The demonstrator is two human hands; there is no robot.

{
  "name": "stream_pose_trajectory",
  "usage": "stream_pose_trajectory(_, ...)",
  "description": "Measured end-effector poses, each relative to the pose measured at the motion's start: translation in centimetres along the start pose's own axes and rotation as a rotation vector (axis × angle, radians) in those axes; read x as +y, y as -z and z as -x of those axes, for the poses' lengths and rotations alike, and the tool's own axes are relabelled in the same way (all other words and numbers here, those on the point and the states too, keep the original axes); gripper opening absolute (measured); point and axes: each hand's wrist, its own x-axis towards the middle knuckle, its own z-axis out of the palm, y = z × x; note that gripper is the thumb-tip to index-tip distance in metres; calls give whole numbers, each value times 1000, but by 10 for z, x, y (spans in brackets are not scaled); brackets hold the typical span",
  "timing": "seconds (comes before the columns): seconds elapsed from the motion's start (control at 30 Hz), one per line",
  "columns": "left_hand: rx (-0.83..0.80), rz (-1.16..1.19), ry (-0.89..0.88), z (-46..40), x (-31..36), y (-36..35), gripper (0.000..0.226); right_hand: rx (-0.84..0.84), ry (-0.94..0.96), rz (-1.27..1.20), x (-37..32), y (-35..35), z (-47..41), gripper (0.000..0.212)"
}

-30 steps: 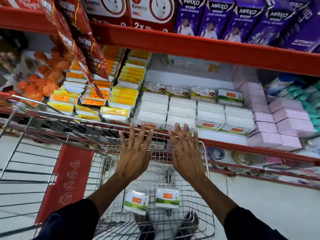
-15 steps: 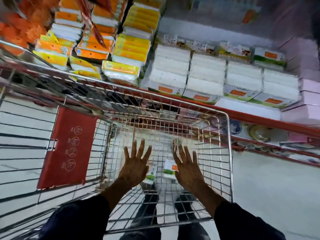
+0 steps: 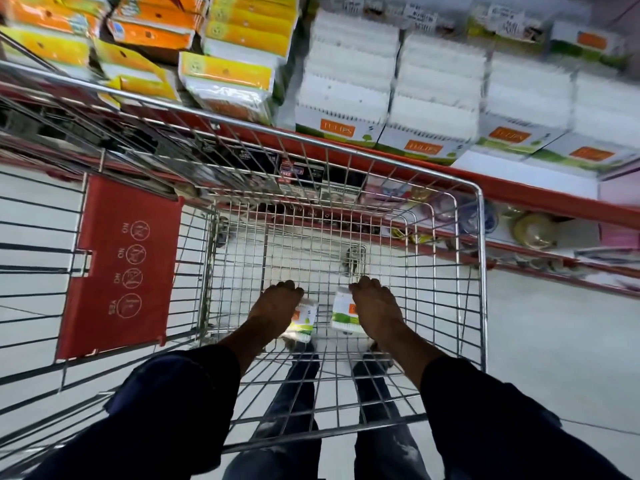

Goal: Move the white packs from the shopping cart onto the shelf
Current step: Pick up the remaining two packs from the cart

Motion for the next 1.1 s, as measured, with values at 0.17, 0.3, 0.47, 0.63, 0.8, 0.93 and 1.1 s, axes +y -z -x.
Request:
stream_pose_trajectory(0.17, 97, 196, 5, 14, -2, 14, 26, 5, -30, -202, 7, 9, 9, 29)
stream_pose_trajectory(0.3, 136, 212, 16, 32, 5, 29, 25, 18, -45, -278, 8, 23, 23, 24)
stream_pose_trajectory(0.47, 318, 213, 78, 50, 23, 70, 35, 149, -58, -364, 5, 69, 42, 22)
stream_pose_trajectory(0.63, 554, 91, -2, 73, 44, 130, 39, 340, -53, -484, 15, 130, 62, 31)
stream_pose_trajectory(0.8, 701, 41, -29, 102, 71, 196, 38, 522, -51, -532, 42, 200, 91, 20)
stream_pose_trajectory(0.93, 789, 38, -70, 118, 102, 244, 44, 635, -7, -412, 69, 241, 112, 34)
stream_pose_trajectory(1.1, 868, 37, -157, 116, 139, 282, 39, 730, -26, -329, 109, 271, 133, 41)
